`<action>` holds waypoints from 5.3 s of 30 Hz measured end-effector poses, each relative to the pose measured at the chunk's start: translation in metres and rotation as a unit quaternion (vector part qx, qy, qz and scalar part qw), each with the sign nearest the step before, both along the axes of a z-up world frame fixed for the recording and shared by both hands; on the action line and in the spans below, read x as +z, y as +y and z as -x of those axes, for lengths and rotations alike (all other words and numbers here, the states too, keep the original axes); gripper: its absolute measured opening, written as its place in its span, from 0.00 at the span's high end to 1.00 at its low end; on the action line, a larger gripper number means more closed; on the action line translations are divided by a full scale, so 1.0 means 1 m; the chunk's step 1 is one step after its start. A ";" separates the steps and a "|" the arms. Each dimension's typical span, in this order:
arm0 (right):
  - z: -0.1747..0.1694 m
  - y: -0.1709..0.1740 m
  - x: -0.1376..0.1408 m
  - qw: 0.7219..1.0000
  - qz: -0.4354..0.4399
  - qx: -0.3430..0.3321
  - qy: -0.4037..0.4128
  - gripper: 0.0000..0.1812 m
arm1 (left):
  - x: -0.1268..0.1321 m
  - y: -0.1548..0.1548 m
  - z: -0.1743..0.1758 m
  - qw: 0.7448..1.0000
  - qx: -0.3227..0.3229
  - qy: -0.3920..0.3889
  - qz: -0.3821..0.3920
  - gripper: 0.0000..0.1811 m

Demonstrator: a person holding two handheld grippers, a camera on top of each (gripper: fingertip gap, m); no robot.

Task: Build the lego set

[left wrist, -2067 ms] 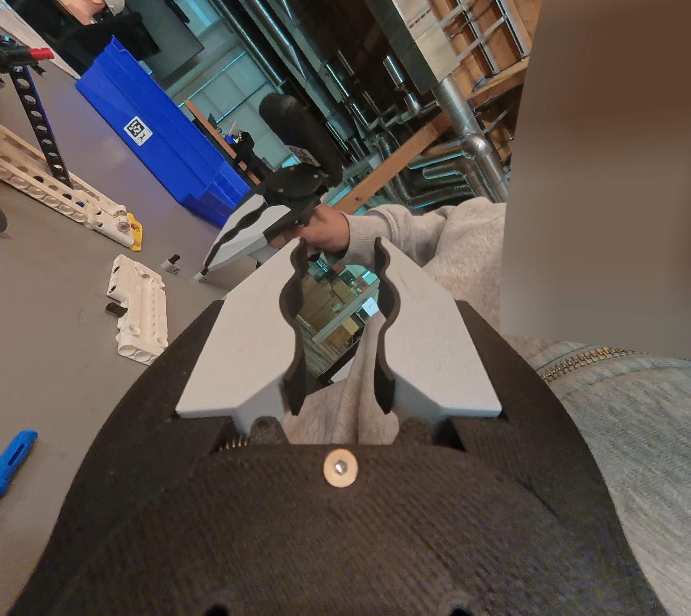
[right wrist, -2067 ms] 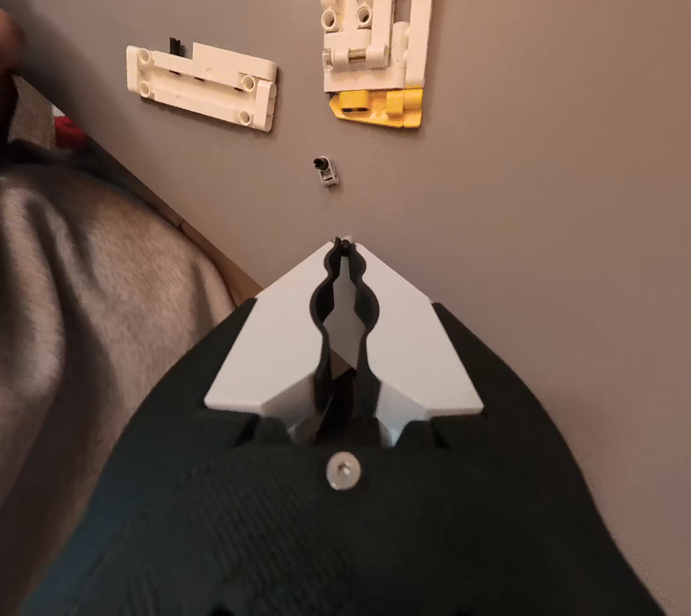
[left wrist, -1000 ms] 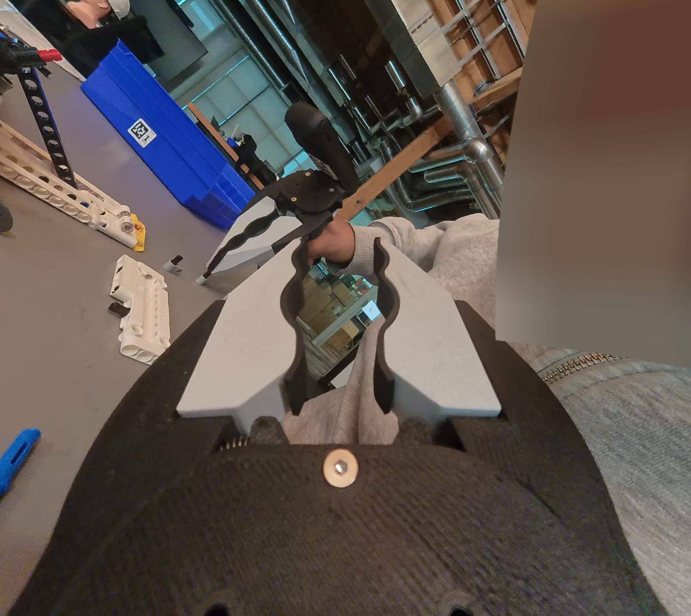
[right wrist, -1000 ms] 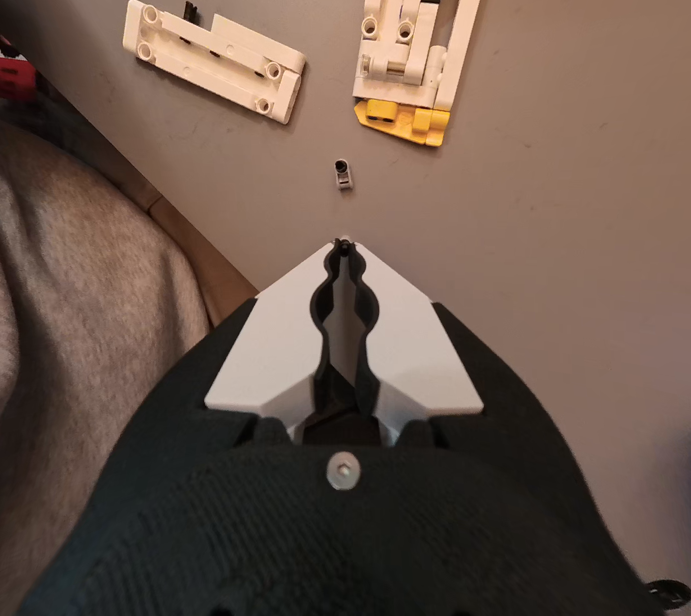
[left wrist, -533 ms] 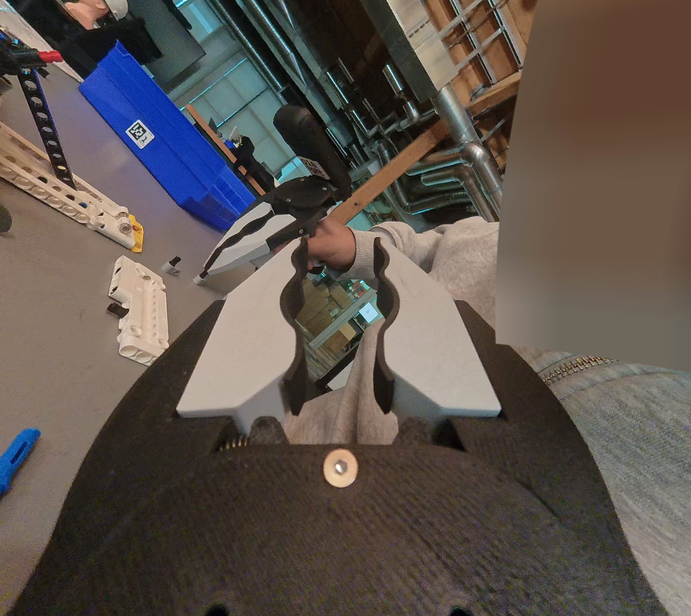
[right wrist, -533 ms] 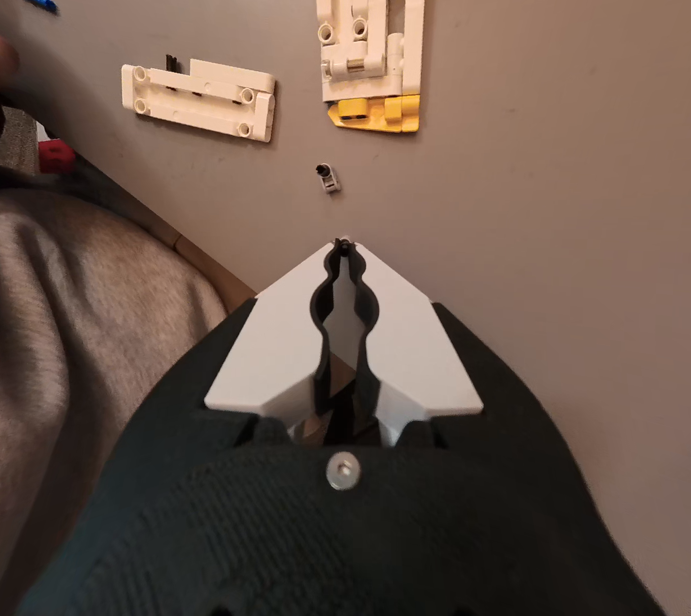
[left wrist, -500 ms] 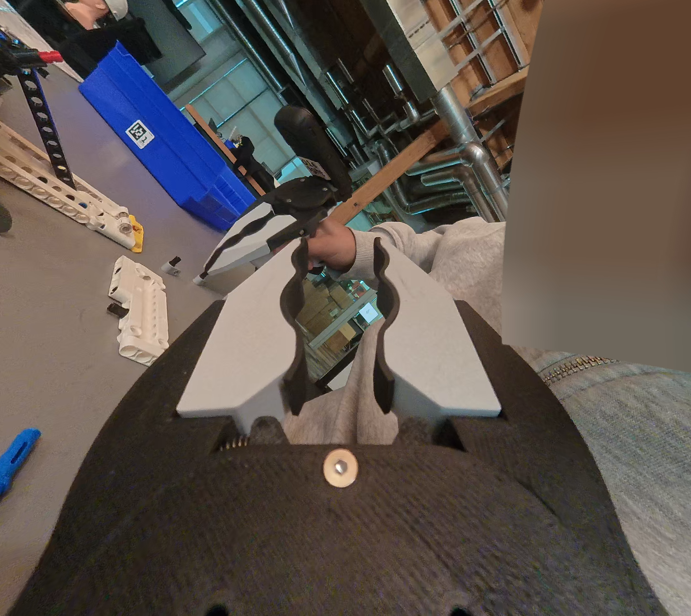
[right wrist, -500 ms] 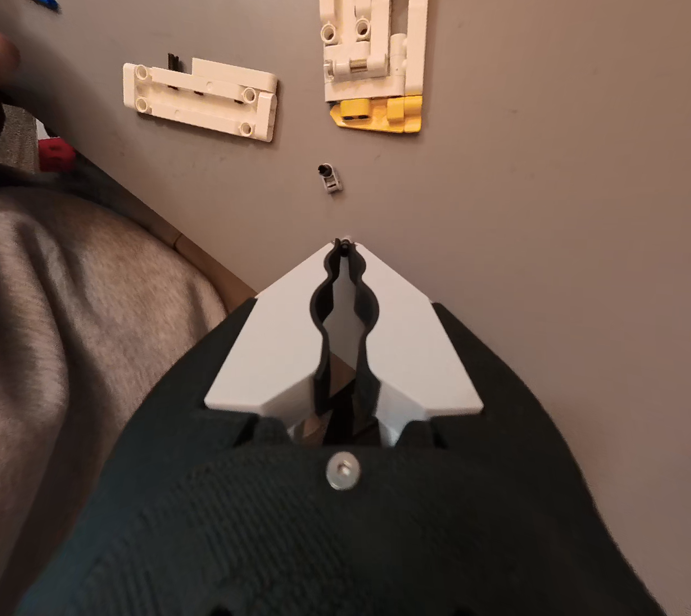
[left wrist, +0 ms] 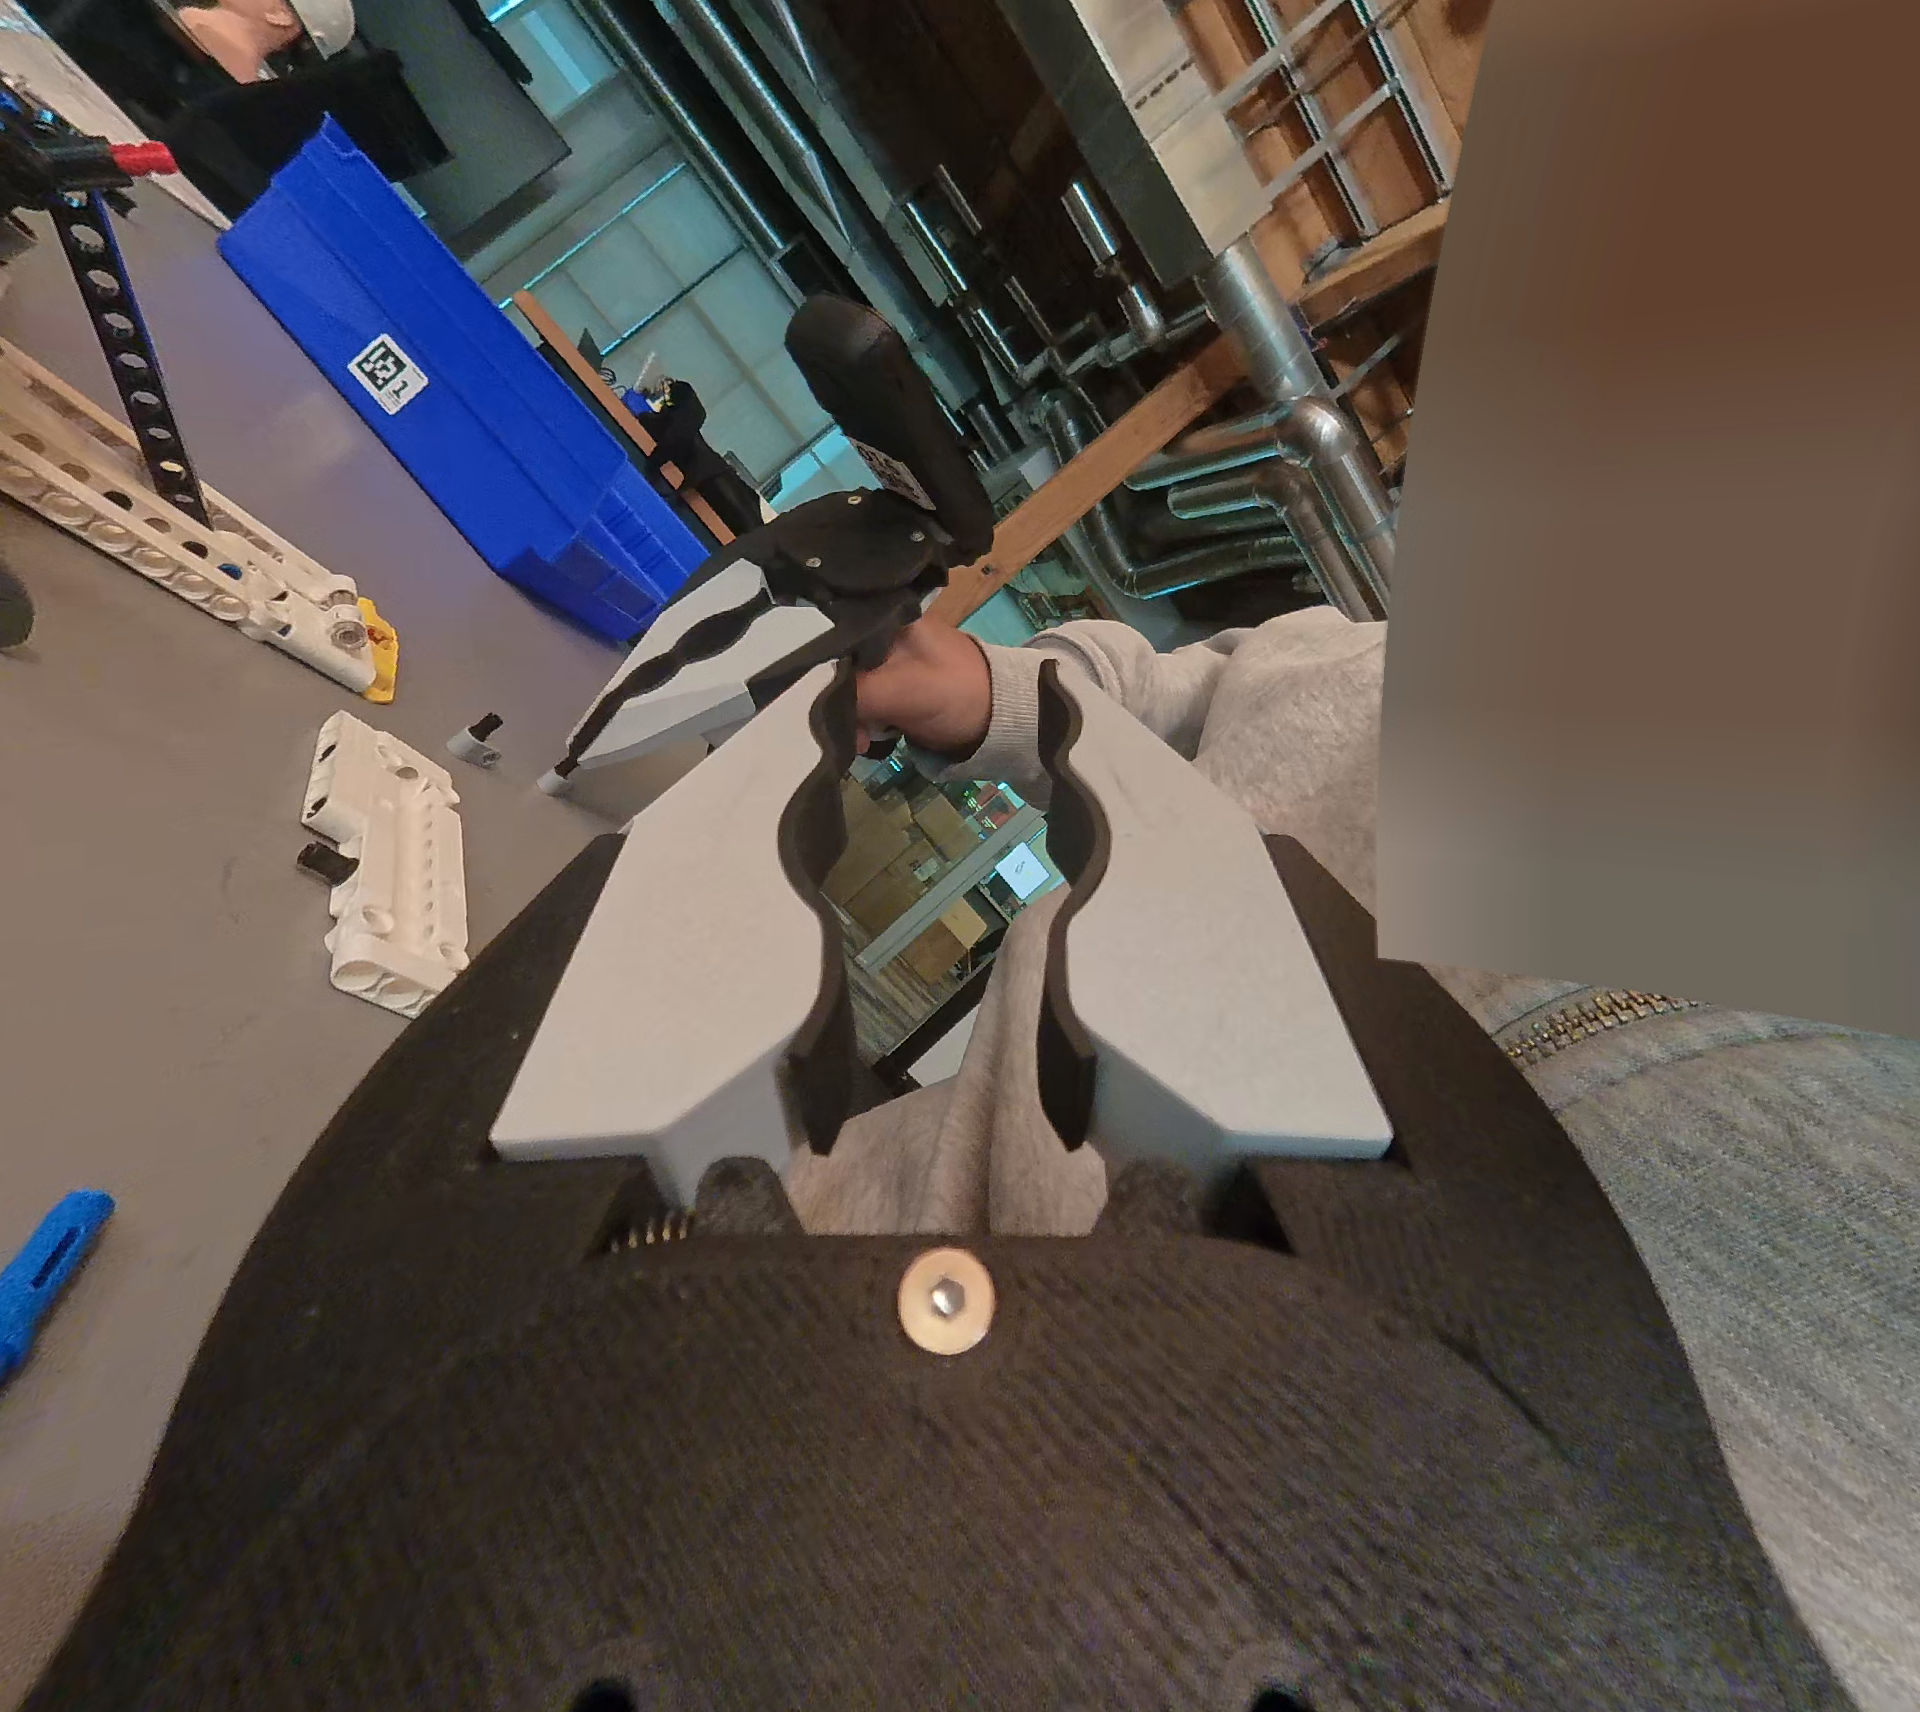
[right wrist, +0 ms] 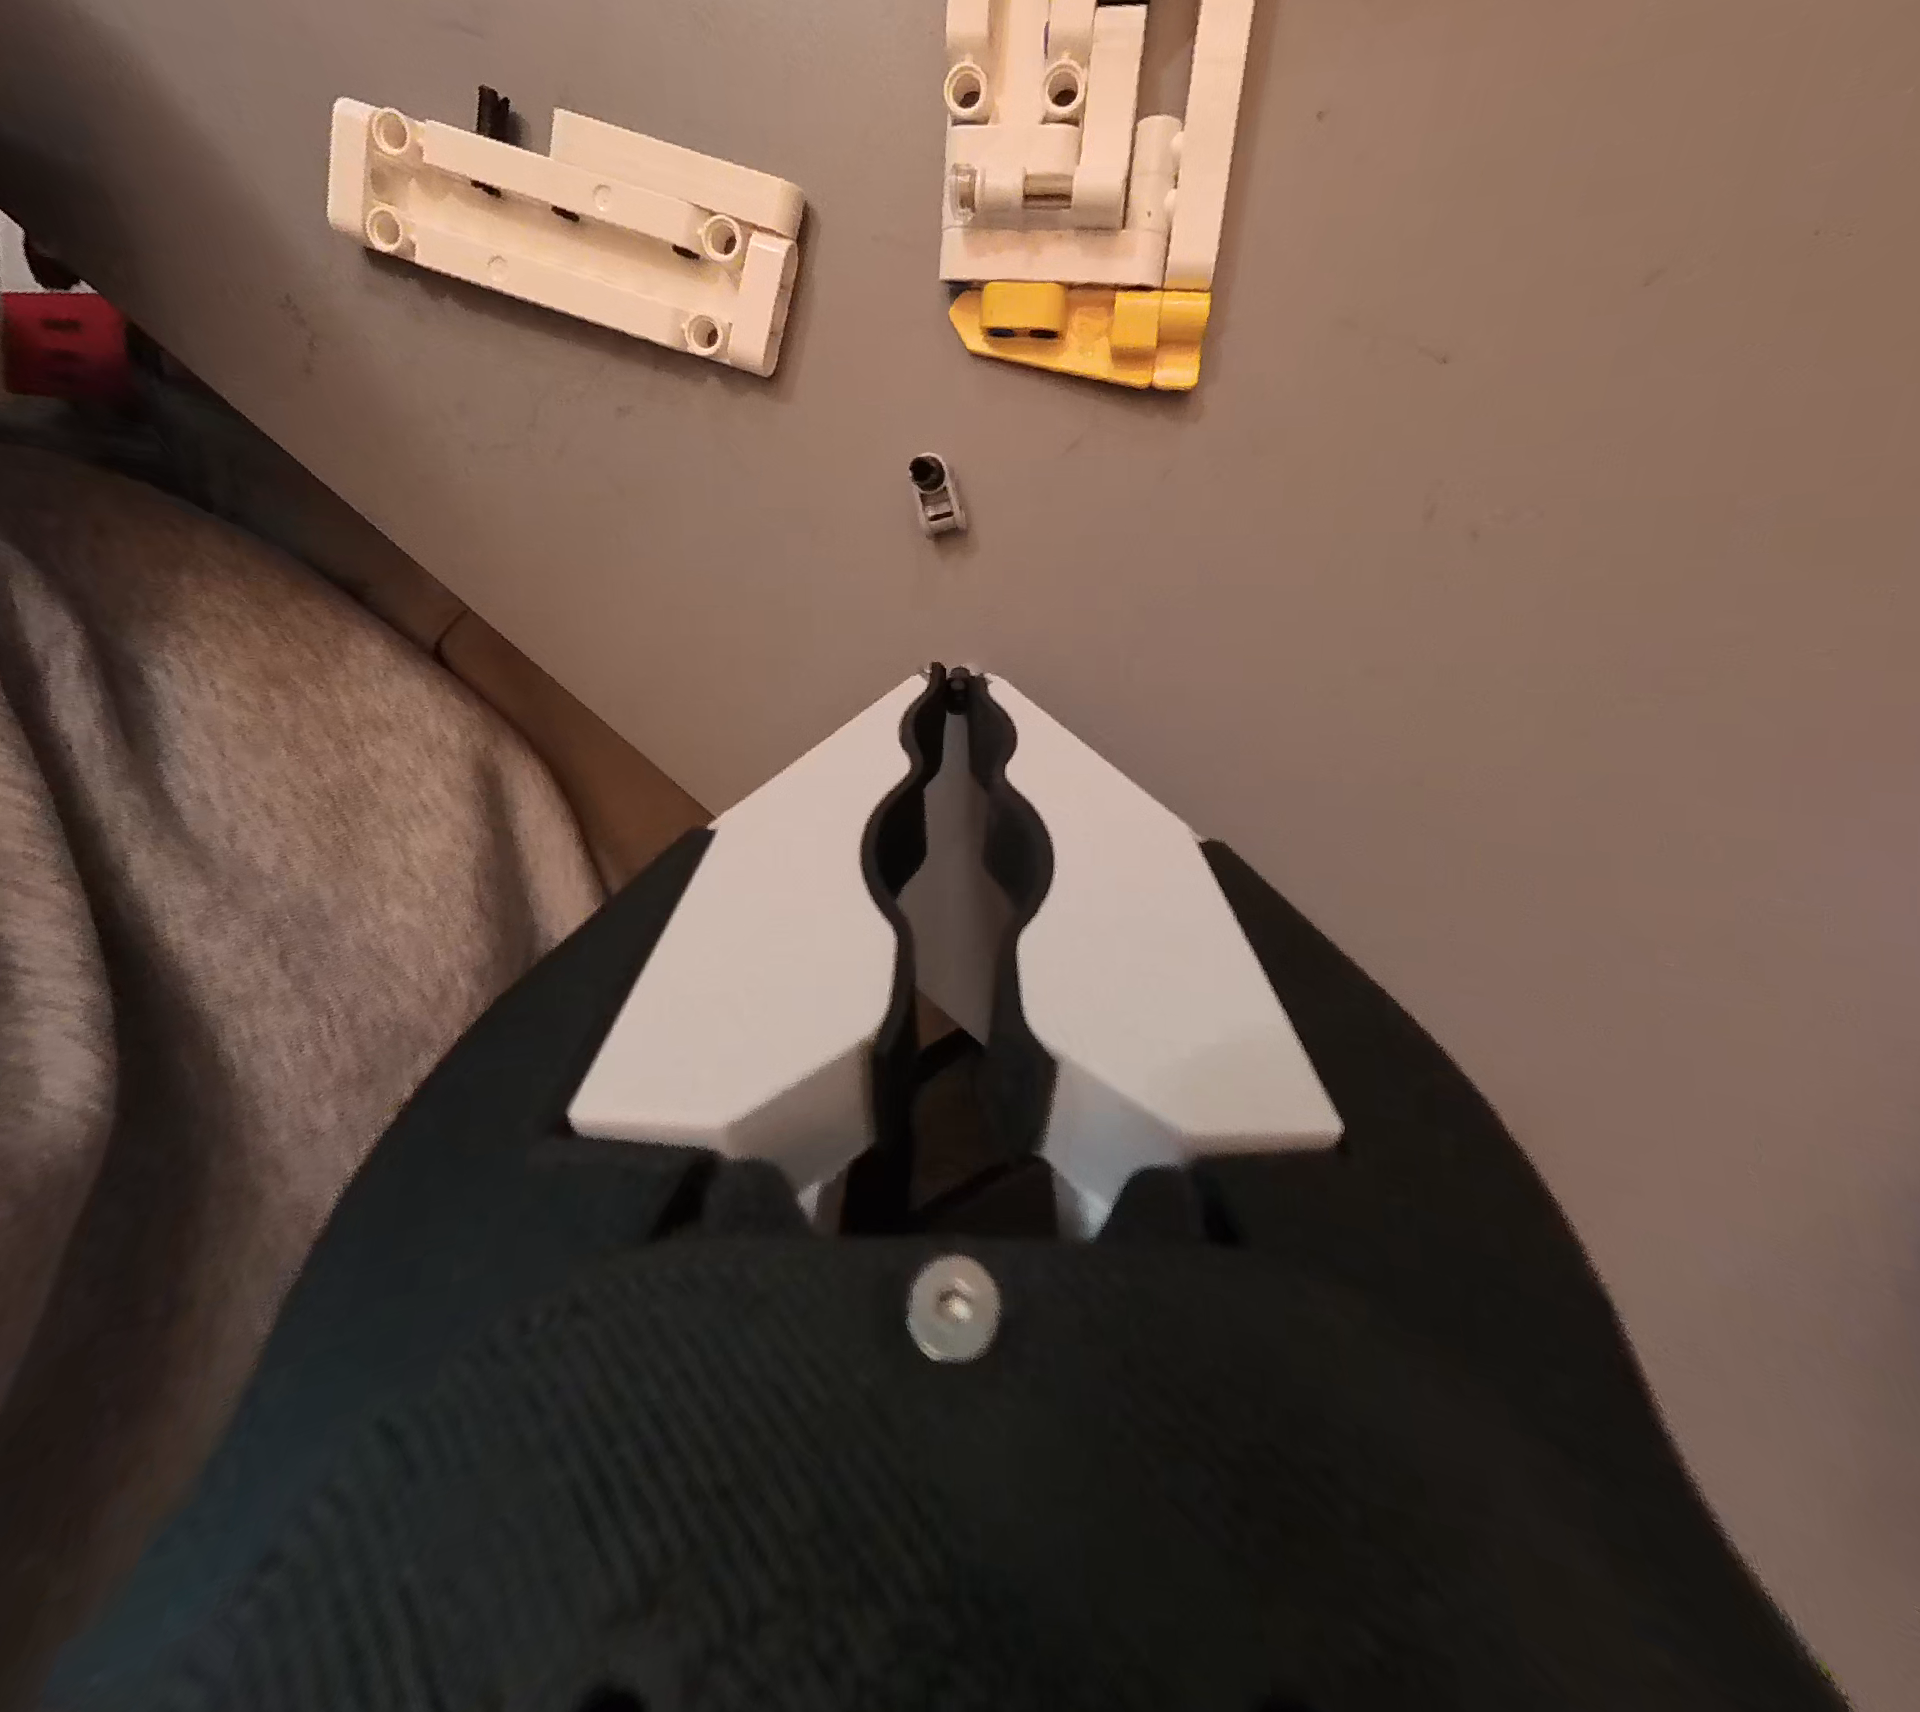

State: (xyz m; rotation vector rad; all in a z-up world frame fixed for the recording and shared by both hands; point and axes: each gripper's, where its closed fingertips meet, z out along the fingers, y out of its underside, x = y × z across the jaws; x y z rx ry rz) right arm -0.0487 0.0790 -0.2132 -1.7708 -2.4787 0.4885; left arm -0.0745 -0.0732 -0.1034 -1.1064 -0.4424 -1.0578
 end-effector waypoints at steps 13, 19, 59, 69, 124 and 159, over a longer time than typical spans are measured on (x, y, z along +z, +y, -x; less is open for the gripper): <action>-0.002 0.002 0.000 1.000 -0.007 0.003 0.005 0.99 | 0.000 0.000 0.000 1.000 0.000 0.000 0.000 0.81; -0.002 0.000 0.000 1.000 -0.013 0.014 0.005 0.98 | 0.000 0.000 0.000 1.000 0.001 0.000 0.001 0.81; -0.004 0.003 -0.001 0.999 0.009 -0.034 -0.007 0.99 | 0.001 -0.003 0.001 1.000 -0.003 -0.006 -0.005 0.81; -0.004 0.002 -0.002 0.994 -0.079 0.065 -0.047 0.98 | 0.001 -0.002 0.001 1.000 -0.002 -0.005 -0.004 0.81; 0.004 0.014 0.041 0.946 0.033 0.019 0.322 0.88 | -0.009 0.013 -0.002 0.990 0.081 0.099 0.063 0.84; 0.075 0.050 0.119 0.733 0.379 -0.091 0.557 0.79 | -0.009 0.028 0.080 0.930 0.304 0.160 0.133 0.78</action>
